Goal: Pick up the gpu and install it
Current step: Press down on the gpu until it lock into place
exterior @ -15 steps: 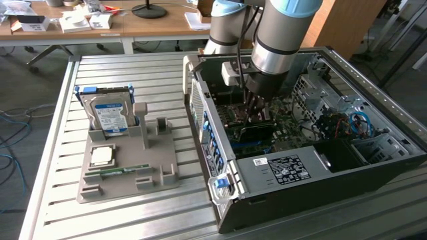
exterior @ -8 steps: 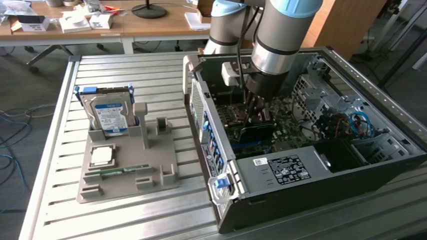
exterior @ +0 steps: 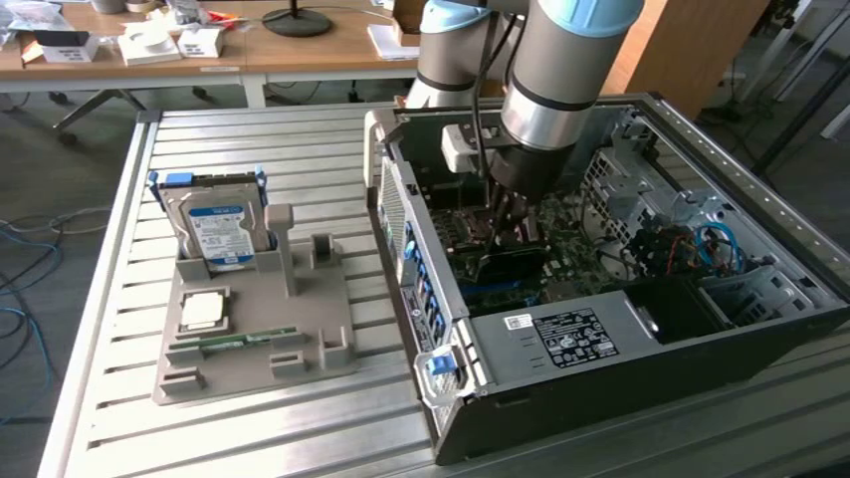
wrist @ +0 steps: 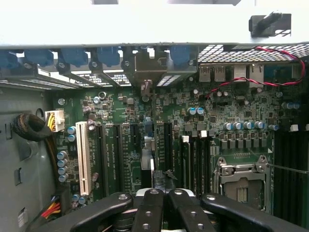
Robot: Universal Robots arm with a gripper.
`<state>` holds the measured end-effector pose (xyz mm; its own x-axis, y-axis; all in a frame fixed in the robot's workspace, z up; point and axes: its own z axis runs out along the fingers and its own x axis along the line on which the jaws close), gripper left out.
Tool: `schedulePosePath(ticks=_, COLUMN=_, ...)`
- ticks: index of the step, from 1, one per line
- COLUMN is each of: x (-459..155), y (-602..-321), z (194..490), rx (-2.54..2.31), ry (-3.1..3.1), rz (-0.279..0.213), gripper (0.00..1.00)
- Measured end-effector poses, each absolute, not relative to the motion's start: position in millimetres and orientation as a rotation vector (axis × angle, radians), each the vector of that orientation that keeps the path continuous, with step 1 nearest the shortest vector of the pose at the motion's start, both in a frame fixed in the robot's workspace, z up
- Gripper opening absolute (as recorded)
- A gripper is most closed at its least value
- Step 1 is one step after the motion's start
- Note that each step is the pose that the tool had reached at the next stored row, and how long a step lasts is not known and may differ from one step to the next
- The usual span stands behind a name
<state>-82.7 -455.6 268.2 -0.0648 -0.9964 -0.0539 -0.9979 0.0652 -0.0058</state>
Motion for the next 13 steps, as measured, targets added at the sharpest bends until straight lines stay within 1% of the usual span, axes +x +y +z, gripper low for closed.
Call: schedulePosePath(ticks=13, x=-82.7, y=-456.0, z=266.8, rx=-2.118, ry=2.261, rz=0.051, gripper=0.11)
